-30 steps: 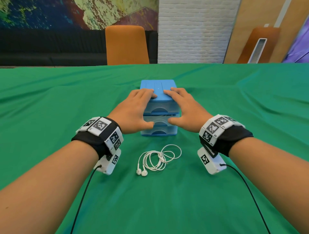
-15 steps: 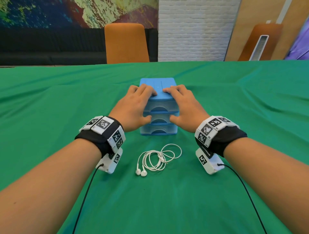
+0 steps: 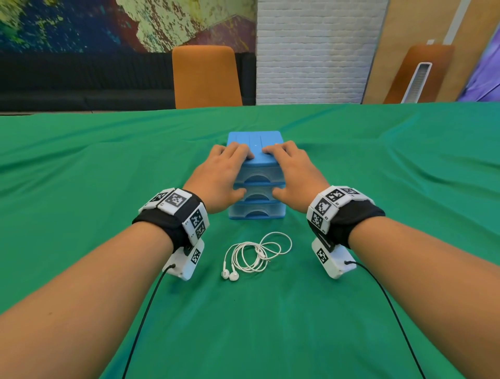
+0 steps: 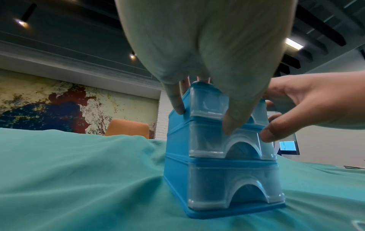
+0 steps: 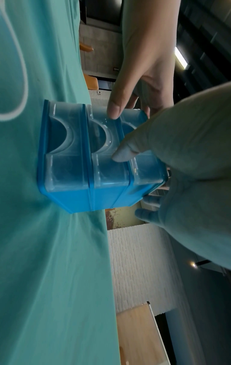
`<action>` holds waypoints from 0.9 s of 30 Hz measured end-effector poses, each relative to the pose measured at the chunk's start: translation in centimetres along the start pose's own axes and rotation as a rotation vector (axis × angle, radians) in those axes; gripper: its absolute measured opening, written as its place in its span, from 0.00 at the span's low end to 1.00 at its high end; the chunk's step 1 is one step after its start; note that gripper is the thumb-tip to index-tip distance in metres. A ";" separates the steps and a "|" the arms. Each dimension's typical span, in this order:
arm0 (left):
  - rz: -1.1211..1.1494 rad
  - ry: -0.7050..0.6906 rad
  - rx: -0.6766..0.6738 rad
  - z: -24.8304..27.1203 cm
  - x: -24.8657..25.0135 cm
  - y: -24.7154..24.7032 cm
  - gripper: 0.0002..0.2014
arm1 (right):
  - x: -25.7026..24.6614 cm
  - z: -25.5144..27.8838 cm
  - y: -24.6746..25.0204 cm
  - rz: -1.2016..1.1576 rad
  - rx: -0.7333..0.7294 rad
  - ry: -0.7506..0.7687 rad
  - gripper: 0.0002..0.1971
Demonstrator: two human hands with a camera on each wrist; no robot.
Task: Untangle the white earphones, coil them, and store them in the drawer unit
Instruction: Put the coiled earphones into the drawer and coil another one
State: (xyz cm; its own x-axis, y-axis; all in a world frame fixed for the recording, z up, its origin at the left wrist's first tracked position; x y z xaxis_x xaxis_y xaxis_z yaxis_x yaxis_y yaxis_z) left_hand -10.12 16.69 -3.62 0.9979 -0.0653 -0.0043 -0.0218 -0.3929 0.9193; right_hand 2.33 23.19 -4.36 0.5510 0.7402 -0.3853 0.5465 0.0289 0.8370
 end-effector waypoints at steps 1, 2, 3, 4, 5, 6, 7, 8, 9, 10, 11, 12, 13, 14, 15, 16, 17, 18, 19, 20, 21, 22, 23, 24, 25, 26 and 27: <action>0.023 0.000 -0.015 0.1 0.0 0.0 0.31 | -0.1 0.0 0.0 0.008 -0.010 -0.012 0.40; 0.053 0.000 -0.035 0.1 0.0 -0.1 0.32 | -0.2 -0.1 0.0 0.012 -0.024 -0.024 0.41; 0.085 0.000 -0.063 0.3 -0.1 -0.1 0.33 | -0.2 -0.1 0.0 0.013 -0.044 -0.037 0.41; 0.115 0.004 -0.100 0.5 -0.2 -0.3 0.35 | -0.2 -0.2 -0.1 0.012 -0.073 -0.052 0.42; 0.139 0.010 -0.137 0.9 -0.3 -0.3 0.36 | -0.1 -0.2 -0.1 0.016 -0.108 -0.068 0.43; 0.157 0.014 -0.158 1.2 -0.3 -0.2 0.37 | 0.0 0.0 -0.1 0.025 -0.140 -0.083 0.43; 0.167 0.013 -0.149 1.7 -0.2 0.1 0.37 | 0.1 0.3 0.0 0.028 -0.152 -0.095 0.44; 0.170 0.011 -0.108 2.2 -0.1 0.6 0.35 | 0.1 0.7 0.5 0.020 -0.125 -0.097 0.43; 0.168 0.010 -0.037 2.8 0.0 1.4 0.33 | -0.2 1.2 1.3 0.004 -0.057 -0.086 0.41; 0.165 0.015 0.044 3.5 0.2 2.1 0.29 | -0.4 1.8 2.4 -0.015 0.032 -0.068 0.37; 0.169 0.028 0.111 4.3 0.3 2.8 0.25 | -0.7 2.5 3.4 -0.031 0.113 -0.049 0.32; 0.179 0.047 0.145 4.9 0.5 3.1 0.20 | -0.9 3.1 4.1 -0.045 0.164 -0.034 0.27; 0.188 0.068 0.136 5.4 0.6 3.1 0.15 | -1.0 3.6 4.4 -0.064 0.171 -0.029 0.21; 0.192 0.087 0.083 5.7 0.8 2.5 0.10 | -0.9 4.0 4.0 -0.095 0.128 -0.041 0.16; 0.190 0.099 -0.005 5.9 1.1 1.6 0.08 | -0.7 4.3 3.4 -0.127 0.048 -0.067 0.12; 0.175 0.107 -0.121 6.1 1.5 0.3 0.08 | -0.6 4.8 2.4 -0.138 -0.057 -0.102 0.09; 0.141 0.117 -0.253 6.5 1.9 -1.1 0.11 | -0.5 5.4 1.2 -0.112 -0.171 -0.133 0.09; 0.086 0.128 -0.381 6.9 2.3 -2.4 0.15 | -0.6 6.1 0.0 -0.060 -0.279 -0.156 0.11; 0.025 0.139 -0.486 7.4 2.6 -3.4 0.19 | -0.6 6.8 -1.0 -0.006 -0.365 -0.174 0.15; -0.027 0.150 -0.561 7.7 2.8 -4.1 0.22 | -0.6 7.4 -1.8 0.039 -0.421 -0.190 0.18; -0.062 0.159 -0.605 7.9 2.9 -4.5 0.24 | -0.6 7.8 -2.5 0.075 -0.456 -0.204 0.21; -0.082 0.167 -0.628 8.0 3.1 -4.8 0.24 | -0.4 8.1 -3.1 0.098 -0.480 -0.224 0.22; -0.094 0.171 -0.644 8.1 3.2 -4.9 0.23 | -0.2 8.3 -3.7 0.109 -0.500 -0.246 0.23; -0.099 0.175 -0.657 8.2 3.4 -5.1 0.22 | 0.0 8.4 -4.2 0.108 -0.516 -0.275 0.24; -0.100 0.182 -0.669 8.2 3.4 -5.3 0.20 | 0.2 8.6 -4.5 0.095 -0.522 -0.298 0.24; -0.100 0.191 -0.675 8.3 3.5 -5.4 0.18 | 0.2 8.7 -4.7 0.081 -0.520 -0.316 0.23; -0.099 0.198 -0.678 8.4 3.6 -5.6 0.15 | 0.1 8.7 -4.7 0.071 -0.511 -0.327 0.22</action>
State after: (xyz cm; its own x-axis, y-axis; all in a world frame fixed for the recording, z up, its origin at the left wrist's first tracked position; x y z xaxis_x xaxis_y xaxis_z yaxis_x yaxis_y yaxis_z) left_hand -6.97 10.99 -12.09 0.9871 0.1339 -0.0877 0.0483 0.2731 0.9608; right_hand 5.32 17.30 -11.73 0.7844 0.5100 -0.3531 0.1743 0.3651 0.9145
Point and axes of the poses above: each hand's wrist, its own z-axis away from the middle knuckle, its own y-axis out of the back of the hand, x = y × z, the point moved 9 cm from there along -z, towards the middle knuckle, and after that the axes turned 8 degrees about -z, right-handed, at the moved point
